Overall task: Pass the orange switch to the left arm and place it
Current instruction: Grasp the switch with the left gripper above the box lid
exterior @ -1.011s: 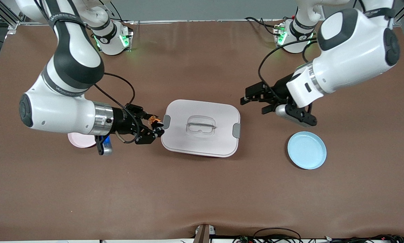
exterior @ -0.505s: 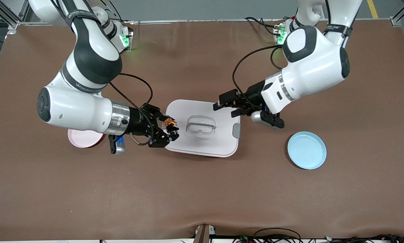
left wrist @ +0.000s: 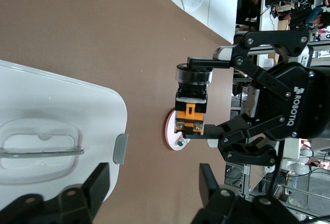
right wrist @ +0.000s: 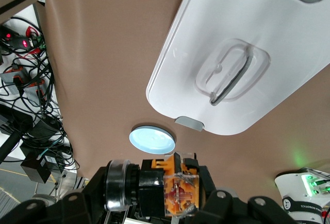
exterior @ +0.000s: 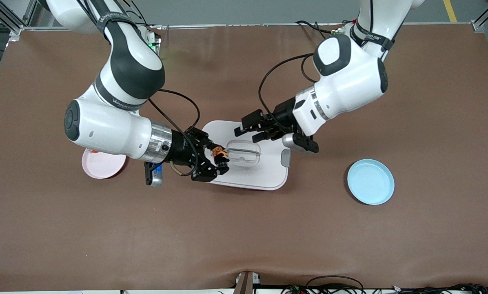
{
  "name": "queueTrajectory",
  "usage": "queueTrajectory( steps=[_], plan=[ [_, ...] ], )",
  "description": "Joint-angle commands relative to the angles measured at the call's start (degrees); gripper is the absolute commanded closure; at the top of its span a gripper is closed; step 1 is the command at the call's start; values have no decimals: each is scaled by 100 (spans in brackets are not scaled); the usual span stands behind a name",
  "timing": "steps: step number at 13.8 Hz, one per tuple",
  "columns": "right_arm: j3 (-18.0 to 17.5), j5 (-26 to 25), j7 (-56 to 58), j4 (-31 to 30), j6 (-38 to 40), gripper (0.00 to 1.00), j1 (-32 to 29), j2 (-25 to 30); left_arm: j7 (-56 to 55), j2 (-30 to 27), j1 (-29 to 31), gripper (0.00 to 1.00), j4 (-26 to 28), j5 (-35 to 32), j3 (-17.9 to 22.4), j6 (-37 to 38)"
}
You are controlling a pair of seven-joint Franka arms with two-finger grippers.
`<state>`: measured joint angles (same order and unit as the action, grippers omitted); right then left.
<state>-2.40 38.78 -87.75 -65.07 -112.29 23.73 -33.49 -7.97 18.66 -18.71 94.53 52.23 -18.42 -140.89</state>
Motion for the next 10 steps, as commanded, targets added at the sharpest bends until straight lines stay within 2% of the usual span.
queueTrajectory(
  steps=[1,10],
  plan=[
    [38,103,-242,232,-21,100,105,-114,68,225,-27,26,-251,77,-30,-140],
    [47,103,-383,232,-346,100,360,-158,68,314,-54,28,-436,139,-31,-298]
  ],
)
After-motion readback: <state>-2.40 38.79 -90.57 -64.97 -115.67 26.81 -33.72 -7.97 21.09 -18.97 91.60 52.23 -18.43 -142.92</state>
